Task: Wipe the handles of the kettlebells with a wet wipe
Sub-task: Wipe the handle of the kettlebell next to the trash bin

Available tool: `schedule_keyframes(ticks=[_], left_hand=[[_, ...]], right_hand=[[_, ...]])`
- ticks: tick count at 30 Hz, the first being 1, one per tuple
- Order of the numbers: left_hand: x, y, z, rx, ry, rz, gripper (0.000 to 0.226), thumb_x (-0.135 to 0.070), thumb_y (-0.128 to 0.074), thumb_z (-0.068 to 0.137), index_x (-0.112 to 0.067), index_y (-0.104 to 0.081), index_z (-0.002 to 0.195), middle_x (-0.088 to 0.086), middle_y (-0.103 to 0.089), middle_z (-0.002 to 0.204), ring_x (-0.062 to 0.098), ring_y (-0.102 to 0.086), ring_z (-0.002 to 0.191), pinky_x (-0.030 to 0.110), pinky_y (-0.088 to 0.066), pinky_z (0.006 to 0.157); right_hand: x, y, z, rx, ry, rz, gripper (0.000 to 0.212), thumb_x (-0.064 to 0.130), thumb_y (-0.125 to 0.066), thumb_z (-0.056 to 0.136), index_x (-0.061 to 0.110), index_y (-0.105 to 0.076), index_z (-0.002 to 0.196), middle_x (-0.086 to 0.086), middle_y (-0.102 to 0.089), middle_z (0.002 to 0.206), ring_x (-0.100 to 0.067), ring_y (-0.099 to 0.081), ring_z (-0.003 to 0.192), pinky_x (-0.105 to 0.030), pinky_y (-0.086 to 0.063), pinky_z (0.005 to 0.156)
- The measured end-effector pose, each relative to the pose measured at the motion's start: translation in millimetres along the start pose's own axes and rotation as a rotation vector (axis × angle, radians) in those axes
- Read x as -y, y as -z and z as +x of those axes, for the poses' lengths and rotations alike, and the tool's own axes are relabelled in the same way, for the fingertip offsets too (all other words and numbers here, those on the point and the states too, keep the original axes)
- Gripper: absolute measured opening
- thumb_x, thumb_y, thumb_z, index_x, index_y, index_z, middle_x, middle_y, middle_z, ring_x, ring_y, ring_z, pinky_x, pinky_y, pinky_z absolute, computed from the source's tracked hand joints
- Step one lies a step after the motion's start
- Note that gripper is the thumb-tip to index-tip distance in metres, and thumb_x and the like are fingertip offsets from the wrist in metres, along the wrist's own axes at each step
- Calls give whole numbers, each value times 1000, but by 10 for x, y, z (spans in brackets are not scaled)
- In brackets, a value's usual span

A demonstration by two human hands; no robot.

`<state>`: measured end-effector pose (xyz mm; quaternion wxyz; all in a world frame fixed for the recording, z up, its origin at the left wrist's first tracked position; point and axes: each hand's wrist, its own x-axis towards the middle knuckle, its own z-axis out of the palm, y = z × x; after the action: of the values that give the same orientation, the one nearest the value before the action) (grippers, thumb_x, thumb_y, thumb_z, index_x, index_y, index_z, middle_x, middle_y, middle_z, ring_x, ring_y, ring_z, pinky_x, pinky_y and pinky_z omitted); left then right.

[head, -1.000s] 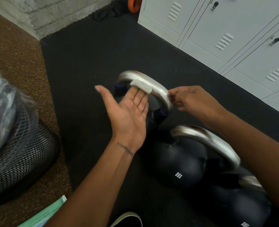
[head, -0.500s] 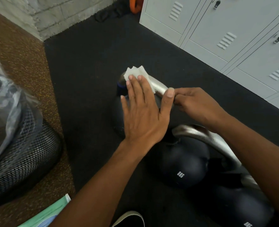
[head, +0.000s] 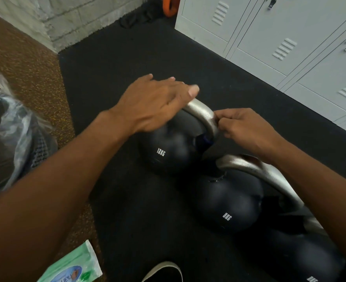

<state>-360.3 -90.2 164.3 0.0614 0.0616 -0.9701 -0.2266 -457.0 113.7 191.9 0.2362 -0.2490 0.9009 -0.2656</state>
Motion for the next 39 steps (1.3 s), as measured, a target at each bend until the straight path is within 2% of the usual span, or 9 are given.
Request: schedule_keyframes(ticks=[3, 5, 9, 12, 17, 24, 30, 33, 39], left_hand=[[58, 101, 156, 37, 50, -132, 84, -72, 5, 92, -46, -69, 122, -2, -71, 113, 29, -59, 118, 52, -38, 108], [62, 114, 248, 59, 41, -173, 81, -65, 1, 100, -43, -76, 108, -4, -68, 83, 27, -61, 101, 49, -41, 103], [59, 130, 446, 128, 54, -182, 97, -75, 2, 94, -24, -80, 91, 0, -69, 73, 23, -65, 88, 48, -45, 101], [35, 168, 456, 158, 2, -159, 85, -66, -1, 101, -36, -79, 90, -14, -65, 62, 21, -61, 85, 47, -43, 101], [-21, 171, 183, 71, -37, -43, 88, -69, 7, 91, -43, -72, 119, -10, -49, 67, 26, -53, 85, 49, -42, 95], [-82, 239, 611, 214, 60, 3, 93, -78, 0, 95, -31, -79, 105, -3, -64, 102, 23, -57, 104, 48, -36, 102], [-45, 182, 882, 439, 144, -20, 91, -90, -8, 84, -36, -80, 76, -13, -73, 94, 13, -64, 104, 48, -34, 110], [-1, 115, 810, 370, 134, 50, 87, -87, -7, 86, -33, -75, 87, 5, -67, 124, 26, -58, 119, 54, -33, 112], [-78, 100, 296, -6, 47, 214, 80, -66, -8, 103, -18, -70, 88, 11, -61, 85, 39, -61, 94, 41, -40, 82]], right_hand=[[1, 0, -5, 1, -1, 5, 34, 17, -50, 89, 37, -77, 91, 23, -63, 59, 3, -52, 54, -25, -39, 67], [-3, -3, -7, 4, 1, 1, 33, 17, -50, 89, 36, -77, 91, 21, -63, 60, 2, -51, 54, -26, -39, 66], [-15, 6, 7, 2, 7, -16, 32, 17, -49, 88, 33, -77, 94, 18, -62, 60, 4, -51, 51, -25, -38, 64], [-25, 15, 10, 7, 11, -9, 33, 18, -49, 89, 34, -77, 95, 17, -64, 63, 2, -52, 55, -26, -40, 68], [-45, 4, 20, 14, 16, -13, 32, 19, -50, 87, 35, -76, 95, 13, -68, 72, -5, -56, 68, -29, -46, 76], [-61, 7, 44, 24, 23, 10, 30, 20, -50, 89, 34, -77, 92, 16, -66, 66, -5, -54, 64, -30, -43, 73], [-93, 13, 53, 46, 34, 37, 32, 20, -49, 89, 32, -77, 93, 16, -68, 69, -7, -55, 69, -39, -48, 85], [-109, 8, 56, 66, 34, 24, 32, 22, -48, 88, 33, -77, 95, 11, -72, 76, -12, -59, 74, -45, -50, 92], [-138, 9, 104, 83, 30, 11, 38, 31, -47, 78, 38, -76, 102, 1, -76, 94, -28, -69, 101, -53, -51, 100]])
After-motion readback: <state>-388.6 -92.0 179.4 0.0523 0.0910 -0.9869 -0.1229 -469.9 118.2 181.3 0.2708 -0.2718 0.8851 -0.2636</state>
